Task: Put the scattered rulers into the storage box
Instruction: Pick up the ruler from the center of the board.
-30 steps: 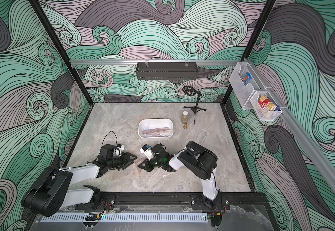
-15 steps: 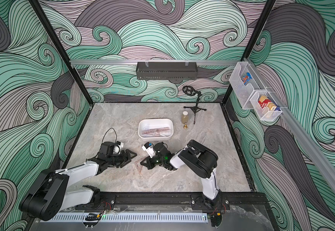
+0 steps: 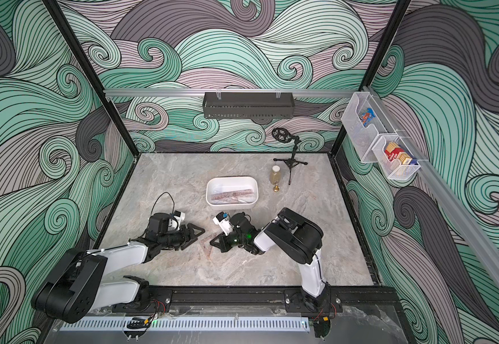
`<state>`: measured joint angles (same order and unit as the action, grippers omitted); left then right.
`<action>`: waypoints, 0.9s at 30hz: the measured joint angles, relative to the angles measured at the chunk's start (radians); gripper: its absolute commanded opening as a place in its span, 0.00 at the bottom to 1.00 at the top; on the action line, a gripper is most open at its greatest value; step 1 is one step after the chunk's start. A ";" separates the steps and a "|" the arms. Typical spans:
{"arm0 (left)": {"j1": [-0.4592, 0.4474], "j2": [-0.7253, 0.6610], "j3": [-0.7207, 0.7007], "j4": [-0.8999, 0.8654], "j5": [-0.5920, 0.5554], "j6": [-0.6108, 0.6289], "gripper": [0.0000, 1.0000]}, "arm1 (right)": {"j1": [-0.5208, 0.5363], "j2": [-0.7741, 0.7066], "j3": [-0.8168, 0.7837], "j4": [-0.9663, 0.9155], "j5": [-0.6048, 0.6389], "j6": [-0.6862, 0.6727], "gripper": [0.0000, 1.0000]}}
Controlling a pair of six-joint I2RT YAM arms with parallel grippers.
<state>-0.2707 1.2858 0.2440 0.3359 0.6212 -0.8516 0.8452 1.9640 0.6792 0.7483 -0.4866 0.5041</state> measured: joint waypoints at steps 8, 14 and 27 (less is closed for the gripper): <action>0.000 -0.029 -0.033 0.016 0.016 -0.014 0.69 | -0.003 0.003 -0.028 0.051 -0.002 0.000 0.03; 0.000 -0.005 -0.043 0.050 0.028 -0.031 0.69 | -0.003 0.008 -0.032 0.071 -0.004 0.005 0.02; -0.001 -0.077 -0.031 -0.058 0.005 -0.031 0.55 | -0.004 -0.002 -0.051 0.086 -0.013 0.016 0.02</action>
<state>-0.2714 1.2087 0.2134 0.2779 0.6262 -0.8822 0.8410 1.9621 0.6277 0.8341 -0.4992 0.5198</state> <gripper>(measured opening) 0.631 0.050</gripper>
